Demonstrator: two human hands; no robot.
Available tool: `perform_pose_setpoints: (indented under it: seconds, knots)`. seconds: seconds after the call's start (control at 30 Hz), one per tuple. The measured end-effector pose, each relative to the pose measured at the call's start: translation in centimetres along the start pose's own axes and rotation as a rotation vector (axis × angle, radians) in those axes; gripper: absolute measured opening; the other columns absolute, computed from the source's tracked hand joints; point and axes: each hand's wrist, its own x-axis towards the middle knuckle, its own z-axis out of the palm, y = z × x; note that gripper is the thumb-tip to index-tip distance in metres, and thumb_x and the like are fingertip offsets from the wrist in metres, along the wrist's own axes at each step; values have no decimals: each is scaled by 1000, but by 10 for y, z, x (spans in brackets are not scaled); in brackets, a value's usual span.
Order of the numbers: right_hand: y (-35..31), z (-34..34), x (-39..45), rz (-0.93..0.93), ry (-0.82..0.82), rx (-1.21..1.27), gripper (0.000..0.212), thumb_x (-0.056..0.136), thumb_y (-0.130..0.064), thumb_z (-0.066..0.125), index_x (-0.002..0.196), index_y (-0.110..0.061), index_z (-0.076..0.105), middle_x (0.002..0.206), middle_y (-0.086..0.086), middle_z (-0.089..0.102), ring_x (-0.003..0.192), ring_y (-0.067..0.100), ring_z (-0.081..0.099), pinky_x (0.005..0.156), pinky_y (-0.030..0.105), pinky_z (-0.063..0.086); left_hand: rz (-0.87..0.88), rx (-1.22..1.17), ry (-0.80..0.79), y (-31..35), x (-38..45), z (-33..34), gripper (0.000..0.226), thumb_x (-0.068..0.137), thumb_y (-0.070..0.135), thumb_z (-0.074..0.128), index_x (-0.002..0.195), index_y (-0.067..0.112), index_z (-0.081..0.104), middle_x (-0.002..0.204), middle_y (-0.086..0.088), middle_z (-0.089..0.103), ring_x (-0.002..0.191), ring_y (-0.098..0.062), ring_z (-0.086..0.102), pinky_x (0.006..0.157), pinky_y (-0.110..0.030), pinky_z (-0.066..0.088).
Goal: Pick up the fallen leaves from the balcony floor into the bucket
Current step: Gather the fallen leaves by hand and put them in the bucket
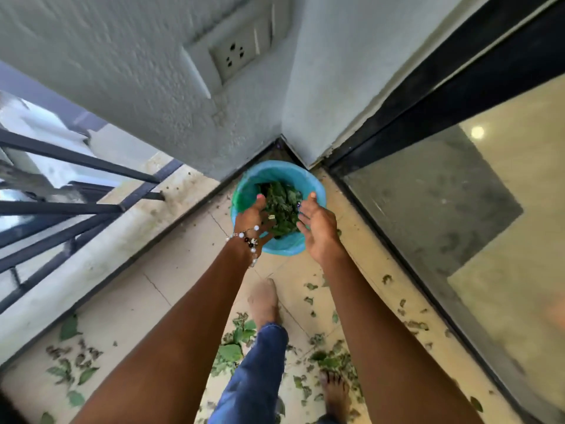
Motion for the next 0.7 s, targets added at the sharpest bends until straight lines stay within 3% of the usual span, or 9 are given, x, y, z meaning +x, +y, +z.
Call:
perform_pose_setpoints:
  seconds: [0.03, 0.13, 0.23, 0.33, 0.47, 0.6, 0.7]
  knots:
    - [-7, -1, -16, -22, -11, -15, 46, 101, -36, 46, 130, 0, 54, 128, 15, 59, 115, 23, 57, 88, 26, 48, 80, -82, -11, 32, -44, -2, 45, 95, 49, 50, 126, 17, 53, 114, -2, 62, 102, -22, 59, 92, -42, 47]
    - [-35, -13, -81, -94, -14, -48, 27, 101, -27, 51, 112, -4, 61, 108, 16, 66, 86, 20, 66, 69, 24, 52, 88, 101, -104, 64, -160, 16, 21, 102, 35, 44, 109, 19, 55, 116, -7, 62, 106, -26, 61, 90, -38, 49]
    - [-65, -32, -155, -168, -8, -48, 14, 99, -22, 54, 102, -11, 61, 96, 13, 70, 73, 17, 64, 65, 26, 49, 191, 250, -115, 69, -228, 30, 13, 101, 27, 47, 100, 17, 56, 94, -4, 64, 78, -19, 63, 67, -30, 53]
    - [-90, -62, -230, -268, 4, 40, 17, 98, -20, 54, 107, -8, 62, 84, 7, 69, 68, 16, 62, 65, 27, 46, 347, 384, -124, 79, -307, 57, 16, 99, 16, 50, 85, 17, 58, 88, -8, 64, 66, -19, 58, 58, -26, 46]
    - [-107, -117, -322, -404, 49, 209, 12, 98, -18, 54, 93, -15, 65, 76, 1, 71, 64, 14, 63, 61, 26, 45, 481, 502, -195, 69, -397, 101, 11, 95, 14, 52, 91, 17, 62, 72, -5, 68, 58, -22, 58, 55, -26, 41]
    - [-104, -198, -403, -551, 154, 412, 12, 97, -17, 55, 90, -16, 65, 70, -2, 72, 58, 10, 63, 55, 23, 45, 621, 635, -310, 32, -475, 170, 12, 98, 18, 53, 87, 18, 59, 73, -3, 66, 41, -7, 58, 35, -16, 40]
    - [-89, -271, -459, -652, 265, 545, 11, 98, -14, 55, 92, -13, 64, 62, -5, 70, 51, 6, 61, 52, 21, 45, 652, 753, -446, -26, -528, 224, 15, 99, 25, 51, 86, 21, 56, 59, 8, 68, 41, -3, 60, 47, -21, 44]
